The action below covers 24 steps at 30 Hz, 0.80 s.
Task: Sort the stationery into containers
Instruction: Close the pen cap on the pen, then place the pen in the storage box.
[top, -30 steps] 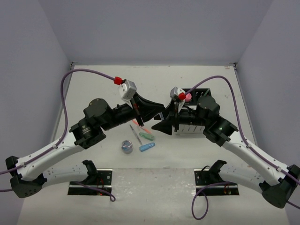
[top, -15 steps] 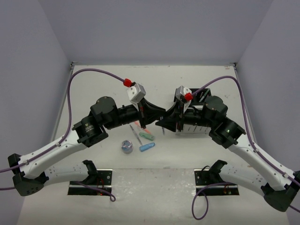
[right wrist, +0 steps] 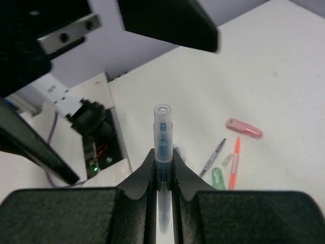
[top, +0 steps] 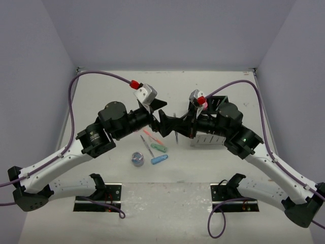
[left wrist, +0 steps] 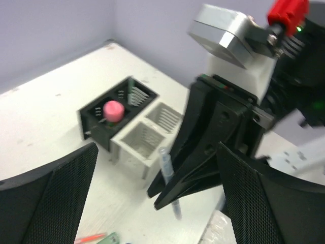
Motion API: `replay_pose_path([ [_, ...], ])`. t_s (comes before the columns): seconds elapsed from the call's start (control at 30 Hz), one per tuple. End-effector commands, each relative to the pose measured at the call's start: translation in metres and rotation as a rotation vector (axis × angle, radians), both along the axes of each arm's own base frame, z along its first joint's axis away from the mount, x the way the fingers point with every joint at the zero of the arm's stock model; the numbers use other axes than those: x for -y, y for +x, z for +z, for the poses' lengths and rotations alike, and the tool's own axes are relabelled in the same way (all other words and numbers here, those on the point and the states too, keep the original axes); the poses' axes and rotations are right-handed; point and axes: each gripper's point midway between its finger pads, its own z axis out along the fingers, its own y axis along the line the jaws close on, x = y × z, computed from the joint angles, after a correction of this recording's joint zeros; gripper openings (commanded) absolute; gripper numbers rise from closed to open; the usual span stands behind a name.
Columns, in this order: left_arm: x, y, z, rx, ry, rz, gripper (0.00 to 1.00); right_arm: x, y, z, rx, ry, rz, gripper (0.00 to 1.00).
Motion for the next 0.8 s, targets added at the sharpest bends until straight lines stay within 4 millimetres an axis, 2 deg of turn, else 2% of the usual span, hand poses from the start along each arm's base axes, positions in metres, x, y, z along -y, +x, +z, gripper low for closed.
replay_pose_path([
  [0.0, -0.077, 0.057, 0.024, -0.042, -0.013, 0.544, 1.0, 0.025, 0.063, -0.004, -0.019, 0.027, -0.375, 0.0],
  [0.07, -0.109, 0.058, 0.035, -0.058, -0.024, 0.67, 1.0, 0.043, 0.081, -0.002, 0.007, 0.039, -0.512, 0.0],
  [0.1, -0.121, 0.057, 0.037, -0.06, -0.031, 0.709, 1.0, 0.059, 0.093, 0.001, 0.039, 0.038, -0.612, 0.0],
  [0.13, -0.13, 0.054, 0.037, -0.059, -0.029, 0.731, 1.0, 0.087, 0.111, 0.005, 0.089, 0.022, -0.776, 0.0],
  [0.23, -0.147, 0.039, 0.029, -0.059, -0.02, 0.703, 1.0, 0.157, 0.149, 0.008, 0.148, -0.032, -1.115, 0.0],
  [0.27, -0.144, 0.037, 0.018, -0.066, 0.005, 0.679, 1.0, 0.184, 0.161, 0.01, 0.148, -0.007, -1.213, 0.0],
  [0.33, -0.147, 0.029, -0.002, -0.08, 0.045, 0.649, 1.0, 0.22, 0.177, 0.006, 0.153, 0.02, -1.333, 0.0],
  [0.4, -0.153, 0.023, -0.021, -0.094, 0.077, 0.638, 1.0, 0.245, 0.186, 0.009, 0.237, 0.103, -1.426, 0.0],
  [0.47, -0.154, 0.02, -0.044, -0.113, 0.128, 0.625, 1.0, 0.262, 0.192, 0.013, 0.311, 0.151, -1.49, 0.0],
  [0.57, -0.159, 0.013, -0.062, -0.127, 0.162, 0.607, 1.0, 0.272, 0.217, -0.002, 0.302, 0.143, -1.518, 0.0],
  [0.6, -0.161, 0.011, -0.069, -0.13, 0.173, 0.602, 1.0, 0.273, 0.222, 0.0, 0.304, 0.154, -1.513, 0.0],
  [0.7, -0.168, 0.006, -0.08, -0.122, 0.18, 0.591, 1.0, 0.272, 0.245, -0.025, 0.272, 0.091, -1.521, 0.0],
  [0.77, -0.17, 0.003, -0.085, -0.117, 0.17, 0.582, 1.0, 0.273, 0.25, -0.042, 0.242, 0.064, -1.534, 0.0],
])
